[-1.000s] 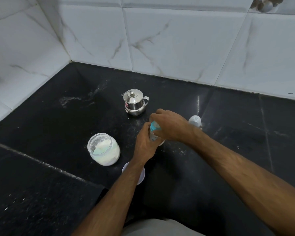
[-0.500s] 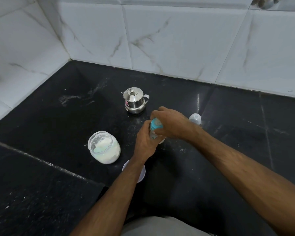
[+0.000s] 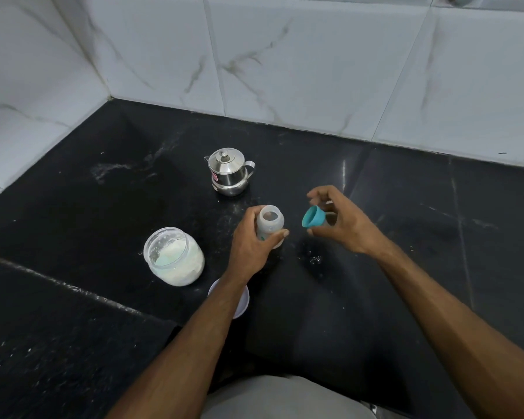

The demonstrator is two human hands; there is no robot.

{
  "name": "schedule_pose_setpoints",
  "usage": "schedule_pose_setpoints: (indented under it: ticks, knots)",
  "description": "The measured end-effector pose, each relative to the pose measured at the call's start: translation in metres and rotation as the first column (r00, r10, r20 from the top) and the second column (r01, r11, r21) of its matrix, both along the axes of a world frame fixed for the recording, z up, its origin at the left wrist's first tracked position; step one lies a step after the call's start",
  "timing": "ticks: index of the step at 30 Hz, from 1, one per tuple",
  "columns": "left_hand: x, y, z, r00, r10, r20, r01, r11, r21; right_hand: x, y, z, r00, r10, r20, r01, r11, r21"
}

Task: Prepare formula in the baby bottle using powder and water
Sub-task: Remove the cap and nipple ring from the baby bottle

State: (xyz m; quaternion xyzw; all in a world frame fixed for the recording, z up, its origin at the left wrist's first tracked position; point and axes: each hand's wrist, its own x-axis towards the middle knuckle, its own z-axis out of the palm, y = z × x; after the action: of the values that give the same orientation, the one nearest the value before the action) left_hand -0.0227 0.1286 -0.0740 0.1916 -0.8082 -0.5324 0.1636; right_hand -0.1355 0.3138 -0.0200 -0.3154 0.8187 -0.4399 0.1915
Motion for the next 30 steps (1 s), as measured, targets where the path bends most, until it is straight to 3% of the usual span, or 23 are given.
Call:
schedule_pose_setpoints:
  ticks: [4,10,30]
  knots:
    - [-0.001,0.000,0.000,1.000,-0.005,0.003,0.005,1.000,-0.013,0.005,0.014,-0.021,0.999,-0.010,0.040,0.006,0.997,0.083]
    - [0.000,0.000,-0.001,1.000,-0.002,-0.004,0.002,0.999,-0.035,-0.002,0.032,-0.034,0.999,0.019,-0.033,-0.013,0.980,0.198]
    - [-0.001,0.001,-0.004,1.000,0.016,-0.001,-0.016,1.000,-0.016,-0.001,0.041,-0.041,0.996,0.051,-0.075,-0.034,0.974,0.223]
